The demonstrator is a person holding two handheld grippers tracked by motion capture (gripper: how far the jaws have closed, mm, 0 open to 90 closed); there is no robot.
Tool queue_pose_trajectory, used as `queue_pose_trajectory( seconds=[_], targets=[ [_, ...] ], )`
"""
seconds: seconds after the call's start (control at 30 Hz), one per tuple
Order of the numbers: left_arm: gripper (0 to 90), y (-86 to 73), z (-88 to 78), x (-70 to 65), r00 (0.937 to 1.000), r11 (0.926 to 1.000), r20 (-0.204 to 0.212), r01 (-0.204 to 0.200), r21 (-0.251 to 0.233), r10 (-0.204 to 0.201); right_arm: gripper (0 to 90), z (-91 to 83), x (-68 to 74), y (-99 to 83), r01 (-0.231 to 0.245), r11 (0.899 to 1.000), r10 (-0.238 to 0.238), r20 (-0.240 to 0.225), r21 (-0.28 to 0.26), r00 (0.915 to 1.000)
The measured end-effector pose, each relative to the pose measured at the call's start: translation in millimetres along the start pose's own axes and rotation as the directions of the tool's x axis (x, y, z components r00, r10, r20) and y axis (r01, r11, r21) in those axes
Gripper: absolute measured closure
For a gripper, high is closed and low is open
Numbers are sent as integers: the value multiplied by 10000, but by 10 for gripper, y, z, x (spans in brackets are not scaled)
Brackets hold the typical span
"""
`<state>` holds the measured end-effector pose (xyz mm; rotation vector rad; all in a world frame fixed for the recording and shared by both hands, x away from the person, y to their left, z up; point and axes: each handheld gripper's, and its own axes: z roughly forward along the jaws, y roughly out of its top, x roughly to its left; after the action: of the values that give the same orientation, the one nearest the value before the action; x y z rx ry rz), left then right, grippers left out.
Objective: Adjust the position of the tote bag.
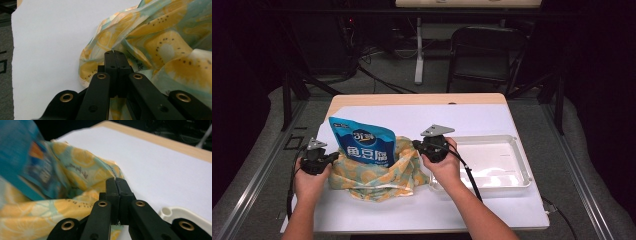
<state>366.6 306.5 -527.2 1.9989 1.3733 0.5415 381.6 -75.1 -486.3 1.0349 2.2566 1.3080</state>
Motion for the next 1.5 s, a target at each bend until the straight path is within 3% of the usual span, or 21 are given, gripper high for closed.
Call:
queue_pose_trajectory(
  seconds=[0.2, 0.7, 0.9, 1.03, 1.3, 1.5],
  targets=[
    [900, -21, 21, 18, 9999, 9998, -115, -27, 200, 29, 899, 137, -40, -92, 239, 9946, -267, 258, 1005, 9993],
    [900, -43, 53, 8, 9991, 9980, -345, -240, 586, 261, 888, 108, -18, -255, 328, 9892, -330, -9, 1427, 9995],
    [877, -39, 11, -4, 9992, 9991, -346, -198, 365, 211, 802, 1, 29, -244, 404, 9947, -373, -350, 942, 9987],
    [842, -35, -51, -1, 9997, 10000, -248, -20, -43, 18, 723, -94, 66, -211, 372, 9983, -337, -750, 452, 9966],
    [768, -23, -179, 22, 9997, 9977, -65, 240, -632, -245, 633, -198, 164, -184, 563, 9981, -593, -1314, -266, 9896],
    [719, -19, -282, 42, 9988, 9923, 96, 480, -1145, -472, 572, -280, 200, -155, 836, 9946, -904, -1173, -616, 9890]
  ],
)
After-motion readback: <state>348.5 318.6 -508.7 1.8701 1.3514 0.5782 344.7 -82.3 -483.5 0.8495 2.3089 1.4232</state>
